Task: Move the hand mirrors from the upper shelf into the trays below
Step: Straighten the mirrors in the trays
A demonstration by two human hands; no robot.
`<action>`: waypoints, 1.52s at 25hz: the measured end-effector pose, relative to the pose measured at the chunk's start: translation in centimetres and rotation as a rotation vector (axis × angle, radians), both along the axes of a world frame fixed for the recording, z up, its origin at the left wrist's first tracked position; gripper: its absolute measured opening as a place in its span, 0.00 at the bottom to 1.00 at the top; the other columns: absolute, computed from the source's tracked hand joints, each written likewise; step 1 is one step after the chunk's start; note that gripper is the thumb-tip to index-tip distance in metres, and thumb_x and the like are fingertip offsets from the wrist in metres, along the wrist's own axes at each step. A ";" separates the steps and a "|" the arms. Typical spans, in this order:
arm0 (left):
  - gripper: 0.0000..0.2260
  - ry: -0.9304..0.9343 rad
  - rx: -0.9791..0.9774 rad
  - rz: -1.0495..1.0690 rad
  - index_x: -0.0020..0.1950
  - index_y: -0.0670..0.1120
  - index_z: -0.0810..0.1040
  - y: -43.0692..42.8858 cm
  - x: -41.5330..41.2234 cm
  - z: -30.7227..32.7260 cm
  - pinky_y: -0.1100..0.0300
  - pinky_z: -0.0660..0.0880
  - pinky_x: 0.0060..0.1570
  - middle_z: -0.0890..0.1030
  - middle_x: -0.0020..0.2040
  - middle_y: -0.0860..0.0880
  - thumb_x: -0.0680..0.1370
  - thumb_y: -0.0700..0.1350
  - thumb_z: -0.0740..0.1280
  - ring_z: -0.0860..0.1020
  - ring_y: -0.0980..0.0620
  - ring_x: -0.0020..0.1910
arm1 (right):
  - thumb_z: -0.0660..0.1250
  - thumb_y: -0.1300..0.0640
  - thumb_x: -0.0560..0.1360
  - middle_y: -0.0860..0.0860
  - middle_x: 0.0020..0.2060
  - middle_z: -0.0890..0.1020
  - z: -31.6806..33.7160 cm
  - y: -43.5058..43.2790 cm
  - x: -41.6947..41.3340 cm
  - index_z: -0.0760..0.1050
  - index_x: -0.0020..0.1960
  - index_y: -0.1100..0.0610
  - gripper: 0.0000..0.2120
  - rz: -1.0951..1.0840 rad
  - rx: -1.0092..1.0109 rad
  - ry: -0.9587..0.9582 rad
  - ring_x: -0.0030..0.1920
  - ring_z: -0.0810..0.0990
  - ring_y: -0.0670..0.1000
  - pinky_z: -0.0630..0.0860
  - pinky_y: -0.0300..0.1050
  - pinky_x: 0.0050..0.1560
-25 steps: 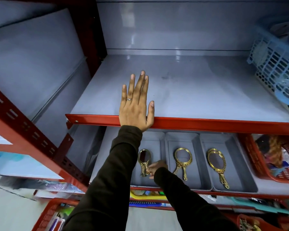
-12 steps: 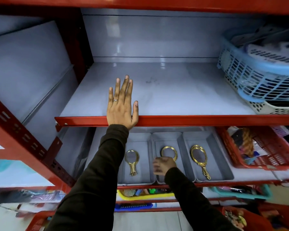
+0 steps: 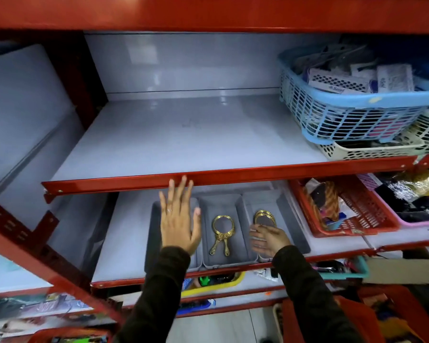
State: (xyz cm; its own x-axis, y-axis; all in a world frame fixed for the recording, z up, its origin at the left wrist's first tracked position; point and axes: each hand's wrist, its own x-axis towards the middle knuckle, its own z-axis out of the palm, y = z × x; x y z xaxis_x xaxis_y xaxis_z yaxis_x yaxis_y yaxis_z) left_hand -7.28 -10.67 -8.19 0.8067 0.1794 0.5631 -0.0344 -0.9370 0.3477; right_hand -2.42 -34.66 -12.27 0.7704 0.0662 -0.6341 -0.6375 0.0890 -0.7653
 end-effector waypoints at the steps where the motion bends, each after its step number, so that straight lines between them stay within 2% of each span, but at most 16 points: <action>1: 0.28 0.051 -0.048 -0.035 0.79 0.50 0.54 -1.9 -0.5 -1.6 0.51 0.40 0.78 0.52 0.80 0.51 0.79 0.51 0.52 0.48 0.51 0.80 | 0.64 0.60 0.80 0.68 0.66 0.76 -0.1 -1.0 0.5 0.78 0.59 0.64 0.11 -0.002 -0.009 0.002 0.58 0.78 0.65 0.77 0.48 0.42; 5: 0.23 0.284 -0.309 -0.135 0.77 0.58 0.56 -9.2 -0.1 -5.9 0.62 0.58 0.73 0.60 0.77 0.59 0.81 0.56 0.48 0.56 0.64 0.75 | 0.65 0.60 0.80 0.61 0.54 0.82 -1.0 -5.4 3.7 0.74 0.65 0.67 0.16 -0.035 -0.040 0.029 0.48 0.80 0.60 0.77 0.49 0.46; 7: 0.22 0.346 -0.427 -0.186 0.75 0.59 0.61 -12.2 1.4 -6.7 0.69 0.61 0.67 0.65 0.74 0.58 0.80 0.57 0.47 0.63 0.66 0.69 | 0.64 0.60 0.80 0.60 0.49 0.82 -1.4 -6.8 5.3 0.74 0.67 0.68 0.18 -0.022 -0.052 0.031 0.42 0.80 0.57 0.76 0.47 0.44; 10: 0.21 0.464 -0.690 -0.178 0.73 0.51 0.68 -16.5 4.7 -7.5 0.70 0.62 0.66 0.70 0.72 0.52 0.82 0.51 0.50 0.70 0.57 0.69 | 0.64 0.60 0.80 0.68 0.62 0.79 -2.6 -8.5 8.1 0.73 0.67 0.70 0.20 0.011 -0.114 0.024 0.50 0.81 0.64 0.78 0.54 0.50; 12: 0.19 0.602 -1.074 -0.049 0.73 0.46 0.69 -19.1 7.2 -7.7 0.65 0.63 0.69 0.72 0.71 0.46 0.83 0.49 0.52 0.69 0.49 0.71 | 0.64 0.61 0.79 0.74 0.62 0.76 -4.0 -9.4 9.9 0.72 0.67 0.73 0.21 0.016 -0.169 0.033 0.59 0.77 0.74 0.72 0.65 0.64; 13: 0.20 0.670 -1.327 0.062 0.73 0.44 0.68 -20.2 8.5 -7.6 0.60 0.64 0.71 0.72 0.71 0.45 0.83 0.50 0.54 0.69 0.46 0.71 | 0.64 0.60 0.79 0.74 0.57 0.78 -4.8 -9.7 10.6 0.74 0.63 0.74 0.19 0.021 -0.201 0.040 0.56 0.78 0.73 0.72 0.65 0.65; 15: 0.23 0.733 -1.779 0.243 0.74 0.41 0.65 -21.7 10.7 -7.4 0.55 0.63 0.73 0.69 0.73 0.42 0.83 0.52 0.54 0.67 0.43 0.72 | 0.64 0.56 0.79 0.64 0.43 0.79 -5.8 -9.7 11.3 0.80 0.48 0.65 0.13 0.055 -0.272 0.052 0.45 0.78 0.61 0.76 0.54 0.52; 17: 0.25 0.709 -1.995 0.341 0.76 0.38 0.61 -22.3 12.4 -7.7 0.54 0.61 0.72 0.65 0.75 0.40 0.83 0.51 0.53 0.64 0.42 0.74 | 0.60 0.50 0.81 0.62 0.47 0.78 -7.1 -9.5 11.9 0.77 0.50 0.63 0.16 0.103 -0.333 0.069 0.50 0.77 0.59 0.72 0.50 0.53; 19: 0.26 0.648 -2.073 0.400 0.76 0.37 0.60 -22.7 13.8 -8.3 0.54 0.60 0.72 0.63 0.76 0.39 0.83 0.51 0.52 0.63 0.42 0.74 | 0.56 0.48 0.82 0.64 0.61 0.78 -8.3 -9.3 12.6 0.74 0.64 0.68 0.24 0.124 -0.376 0.101 0.63 0.77 0.62 0.71 0.51 0.63; 21: 0.27 0.628 -2.094 0.427 0.77 0.37 0.58 -23.2 14.5 -9.0 0.55 0.61 0.71 0.62 0.76 0.39 0.83 0.53 0.52 0.63 0.42 0.75 | 0.56 0.47 0.82 0.64 0.69 0.74 -9.1 -9.0 13.1 0.71 0.70 0.68 0.27 0.138 -0.361 0.104 0.69 0.73 0.62 0.68 0.52 0.71; 25: 0.27 0.570 -2.111 0.423 0.75 0.37 0.62 -23.9 15.0 -9.8 0.56 0.67 0.58 0.67 0.73 0.37 0.82 0.53 0.53 0.69 0.41 0.69 | 0.57 0.45 0.81 0.64 0.62 0.80 -10.2 -8.7 13.7 0.78 0.59 0.63 0.23 0.130 -0.299 0.105 0.63 0.78 0.64 0.71 0.60 0.68; 29: 0.27 0.544 -2.114 0.408 0.74 0.37 0.63 -24.2 15.5 -10.2 0.61 0.74 0.46 0.73 0.67 0.38 0.83 0.55 0.52 0.75 0.45 0.51 | 0.58 0.45 0.80 0.64 0.57 0.82 -10.4 -8.8 13.9 0.78 0.48 0.55 0.17 0.131 -0.246 0.110 0.60 0.80 0.64 0.74 0.62 0.66; 31: 0.27 0.551 -2.080 0.412 0.75 0.37 0.62 -24.2 15.8 -10.4 0.66 0.74 0.43 0.72 0.64 0.39 0.83 0.55 0.52 0.76 0.45 0.53 | 0.58 0.42 0.79 0.62 0.57 0.83 -10.3 -8.6 14.0 0.78 0.49 0.54 0.17 0.125 -0.230 0.105 0.59 0.80 0.63 0.74 0.61 0.66; 33: 0.27 0.541 -2.015 0.417 0.76 0.38 0.61 -24.1 16.0 -10.7 0.67 0.70 0.48 0.69 0.71 0.38 0.83 0.54 0.51 0.73 0.43 0.63 | 0.56 0.40 0.79 0.61 0.58 0.82 -10.2 -8.4 14.3 0.79 0.56 0.54 0.21 0.143 -0.242 0.096 0.60 0.80 0.62 0.74 0.61 0.66; 36: 0.26 0.549 -1.960 0.412 0.75 0.37 0.63 -23.9 16.2 -11.0 0.76 0.72 0.32 0.68 0.73 0.38 0.83 0.54 0.52 0.76 0.50 0.48 | 0.56 0.40 0.79 0.62 0.58 0.82 -10.4 -8.4 14.6 0.79 0.55 0.55 0.22 0.167 -0.256 0.088 0.60 0.80 0.62 0.74 0.61 0.66; 38: 0.26 0.544 -1.967 0.419 0.75 0.37 0.62 -23.9 16.1 -11.3 0.71 0.71 0.47 0.67 0.73 0.38 0.83 0.53 0.52 0.75 0.45 0.60 | 0.56 0.40 0.79 0.62 0.59 0.81 -10.5 -8.5 14.7 0.78 0.60 0.58 0.24 0.171 -0.261 0.100 0.61 0.79 0.62 0.73 0.61 0.67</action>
